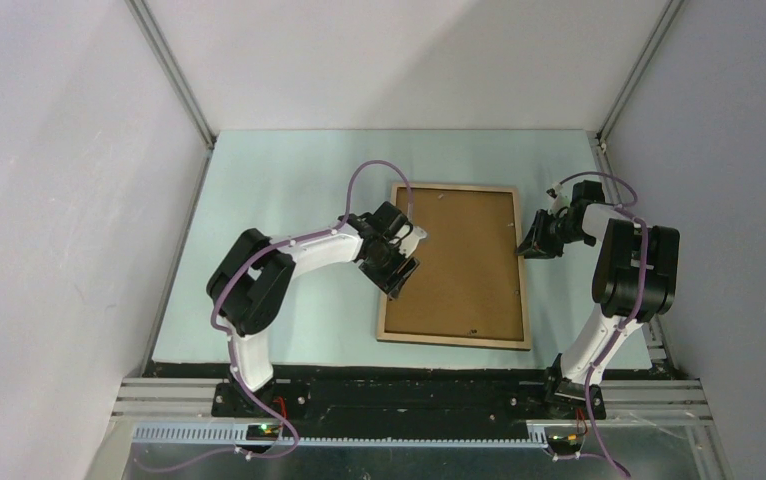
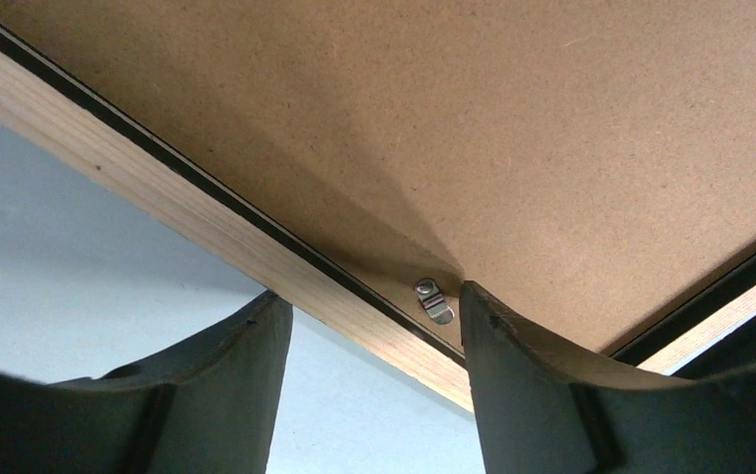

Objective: Put the photo into the frame
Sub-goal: Install the photo frame at the center of the board, then adjust the photo frame at the center of the board.

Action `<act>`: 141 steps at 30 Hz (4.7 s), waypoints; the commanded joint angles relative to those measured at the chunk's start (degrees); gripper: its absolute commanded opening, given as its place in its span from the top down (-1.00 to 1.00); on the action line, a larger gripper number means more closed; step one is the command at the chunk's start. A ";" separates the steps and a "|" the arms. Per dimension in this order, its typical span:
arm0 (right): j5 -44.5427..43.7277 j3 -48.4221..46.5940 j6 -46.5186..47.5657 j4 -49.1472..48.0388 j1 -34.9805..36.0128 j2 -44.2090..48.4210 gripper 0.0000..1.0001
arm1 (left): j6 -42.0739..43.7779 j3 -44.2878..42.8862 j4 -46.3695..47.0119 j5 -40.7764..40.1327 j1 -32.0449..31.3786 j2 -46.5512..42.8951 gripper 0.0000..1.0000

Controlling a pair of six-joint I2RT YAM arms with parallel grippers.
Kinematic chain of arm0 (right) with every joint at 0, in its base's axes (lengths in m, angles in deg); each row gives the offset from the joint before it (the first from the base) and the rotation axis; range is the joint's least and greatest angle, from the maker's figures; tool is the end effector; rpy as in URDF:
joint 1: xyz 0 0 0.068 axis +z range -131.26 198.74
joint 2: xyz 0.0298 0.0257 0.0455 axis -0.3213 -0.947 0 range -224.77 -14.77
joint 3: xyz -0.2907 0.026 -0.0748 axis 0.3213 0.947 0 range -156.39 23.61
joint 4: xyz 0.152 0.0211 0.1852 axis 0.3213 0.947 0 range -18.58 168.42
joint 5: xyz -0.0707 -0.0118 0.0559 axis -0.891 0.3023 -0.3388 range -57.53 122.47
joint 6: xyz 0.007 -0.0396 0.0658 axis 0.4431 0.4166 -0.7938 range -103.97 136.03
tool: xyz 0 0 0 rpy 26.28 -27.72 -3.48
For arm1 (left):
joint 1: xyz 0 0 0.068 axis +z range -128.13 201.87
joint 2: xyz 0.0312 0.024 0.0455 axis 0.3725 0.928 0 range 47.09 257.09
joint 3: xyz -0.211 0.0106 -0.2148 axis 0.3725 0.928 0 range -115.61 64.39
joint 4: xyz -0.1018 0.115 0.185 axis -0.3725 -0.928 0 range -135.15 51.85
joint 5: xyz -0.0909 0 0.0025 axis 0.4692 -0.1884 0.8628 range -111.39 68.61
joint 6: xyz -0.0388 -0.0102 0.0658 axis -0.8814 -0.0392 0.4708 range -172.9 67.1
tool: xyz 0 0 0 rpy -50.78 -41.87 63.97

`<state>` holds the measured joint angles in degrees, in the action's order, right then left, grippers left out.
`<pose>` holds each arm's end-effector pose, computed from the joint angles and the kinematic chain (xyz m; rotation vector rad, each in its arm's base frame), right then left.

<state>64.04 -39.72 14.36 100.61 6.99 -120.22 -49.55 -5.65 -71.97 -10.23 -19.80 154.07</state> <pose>0.3448 -0.0366 0.1685 0.1897 2.6804 0.7170 0.2644 -0.2522 0.1777 1.1381 2.6223 -0.4228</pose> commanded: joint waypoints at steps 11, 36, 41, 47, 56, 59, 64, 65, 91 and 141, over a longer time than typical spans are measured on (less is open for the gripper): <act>4.36 -0.50 -0.78 -1.77 -0.29 -0.54 1.00 | 2.59 -0.18 0.83 0.13 -0.17 0.63 -0.03; 4.64 -0.48 -0.69 -1.53 -0.38 -0.40 1.00 | 3.13 -0.07 0.80 0.12 -0.21 -0.02 0.18; 4.70 -0.48 -0.61 -1.62 -0.38 -0.47 1.00 | 3.35 0.00 0.85 0.18 -0.17 -0.21 0.23; 4.72 -0.48 -0.61 -1.56 -0.38 -0.59 1.00 | 3.84 0.08 0.83 -0.08 -0.17 -0.49 0.31; 4.81 -0.52 -0.36 -1.63 -0.31 -0.57 1.00 | 5.24 0.43 0.84 -1.00 -0.17 -1.36 0.37; 4.80 -0.48 -0.29 -1.59 -0.31 -0.56 1.00 | 5.67 0.54 0.85 -1.46 -0.16 -1.49 0.40; 4.73 -0.49 -0.26 -1.53 -0.25 -0.53 1.00 | 5.95 0.53 0.81 -1.84 -0.22 -1.50 0.41; 4.73 -0.49 -0.24 -1.56 -0.23 -0.49 1.00 | 5.83 0.52 0.79 -1.84 -0.19 -1.50 0.38; 1.34 -0.48 1.50 -1.23 0.15 2.39 0.23 | 4.90 0.59 0.61 -7.44 -0.06 -8.76 -0.87; -14.94 -1.24 7.53 0.48 5.68 3.17 0.56 | 6.29 3.64 2.20 -13.70 6.65 -19.47 -0.99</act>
<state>52.79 -39.74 19.65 101.59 12.59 -117.34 -44.69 -2.13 -71.38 -22.93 -13.46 135.90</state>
